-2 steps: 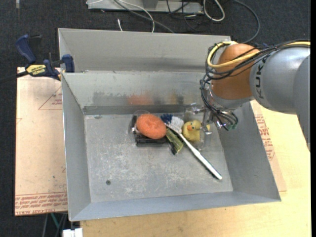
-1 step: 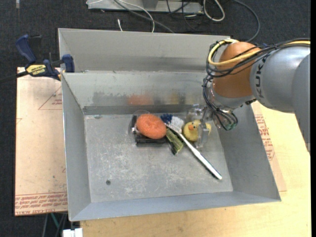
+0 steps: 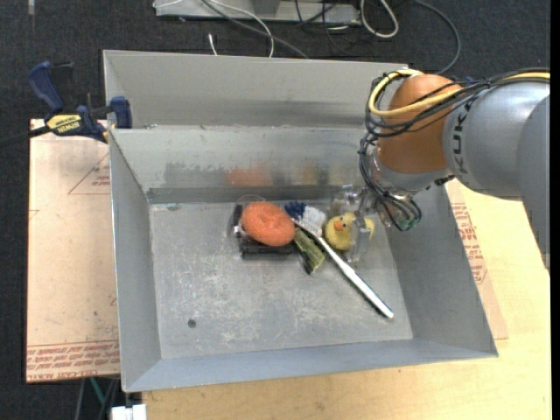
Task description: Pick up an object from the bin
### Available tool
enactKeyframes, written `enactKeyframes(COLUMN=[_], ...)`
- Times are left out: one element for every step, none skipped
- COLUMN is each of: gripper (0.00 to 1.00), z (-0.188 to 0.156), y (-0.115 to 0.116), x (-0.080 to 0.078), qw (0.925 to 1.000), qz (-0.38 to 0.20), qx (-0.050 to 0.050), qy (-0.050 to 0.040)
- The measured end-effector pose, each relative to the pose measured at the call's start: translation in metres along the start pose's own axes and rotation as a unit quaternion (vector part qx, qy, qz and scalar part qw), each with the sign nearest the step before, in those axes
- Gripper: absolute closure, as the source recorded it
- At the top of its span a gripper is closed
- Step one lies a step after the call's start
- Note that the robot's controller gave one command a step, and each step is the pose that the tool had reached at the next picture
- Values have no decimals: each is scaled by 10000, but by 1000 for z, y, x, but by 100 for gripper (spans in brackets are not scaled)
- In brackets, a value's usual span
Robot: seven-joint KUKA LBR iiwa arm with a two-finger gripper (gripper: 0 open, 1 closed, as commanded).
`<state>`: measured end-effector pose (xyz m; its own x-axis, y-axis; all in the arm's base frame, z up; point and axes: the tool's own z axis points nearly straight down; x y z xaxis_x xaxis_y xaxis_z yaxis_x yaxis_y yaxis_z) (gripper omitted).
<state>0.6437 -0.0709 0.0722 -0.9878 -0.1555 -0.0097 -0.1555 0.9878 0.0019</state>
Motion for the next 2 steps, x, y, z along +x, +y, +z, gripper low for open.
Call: enactKeyframes(gripper=[100,100], z=[-6,-27], y=[1,1], x=[1,2], qw=[10000,10000], qz=[-2,-5], qx=[-5,-12], qy=[12,30])
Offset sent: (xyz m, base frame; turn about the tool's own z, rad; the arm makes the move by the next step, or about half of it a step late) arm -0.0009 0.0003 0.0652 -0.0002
